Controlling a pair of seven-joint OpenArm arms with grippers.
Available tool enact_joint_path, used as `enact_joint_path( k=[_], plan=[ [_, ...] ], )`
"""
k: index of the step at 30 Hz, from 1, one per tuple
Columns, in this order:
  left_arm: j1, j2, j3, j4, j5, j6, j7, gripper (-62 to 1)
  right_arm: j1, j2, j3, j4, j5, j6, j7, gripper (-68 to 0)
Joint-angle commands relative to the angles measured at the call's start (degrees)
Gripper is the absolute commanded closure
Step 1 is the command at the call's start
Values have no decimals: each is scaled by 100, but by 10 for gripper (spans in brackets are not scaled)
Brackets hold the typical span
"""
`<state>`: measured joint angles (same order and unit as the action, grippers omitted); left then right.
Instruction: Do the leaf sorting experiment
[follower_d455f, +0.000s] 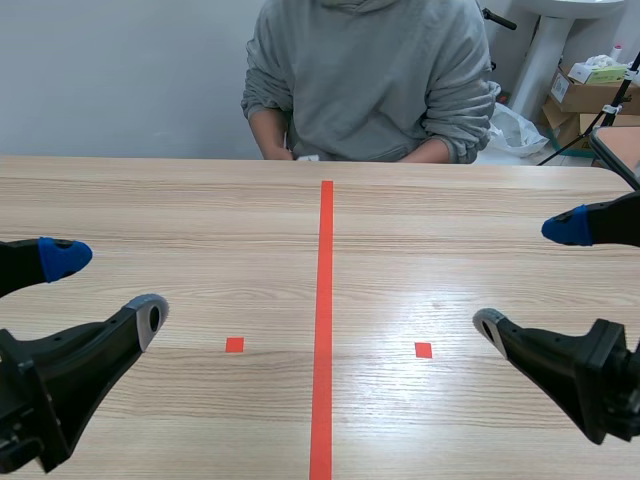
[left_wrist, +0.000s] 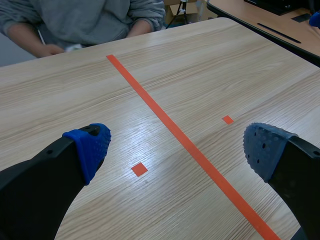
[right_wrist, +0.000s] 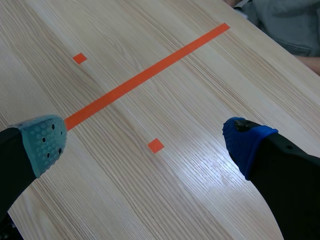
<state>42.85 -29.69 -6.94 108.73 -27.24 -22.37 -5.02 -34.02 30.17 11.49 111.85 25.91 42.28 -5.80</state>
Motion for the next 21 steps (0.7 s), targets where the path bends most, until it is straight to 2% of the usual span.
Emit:
enact_joint_path(
  k=[1, 21],
  plan=[
    [-20, -4, -15, 92, -37, -13, -125, -568, 7, 42, 48, 22, 22, 44, 306, -655],
    [-210, -4, -15, 92, -33, -33, -120, -568, 4, -35, 50, 22, 20, 44, 341, -655]
  ],
)
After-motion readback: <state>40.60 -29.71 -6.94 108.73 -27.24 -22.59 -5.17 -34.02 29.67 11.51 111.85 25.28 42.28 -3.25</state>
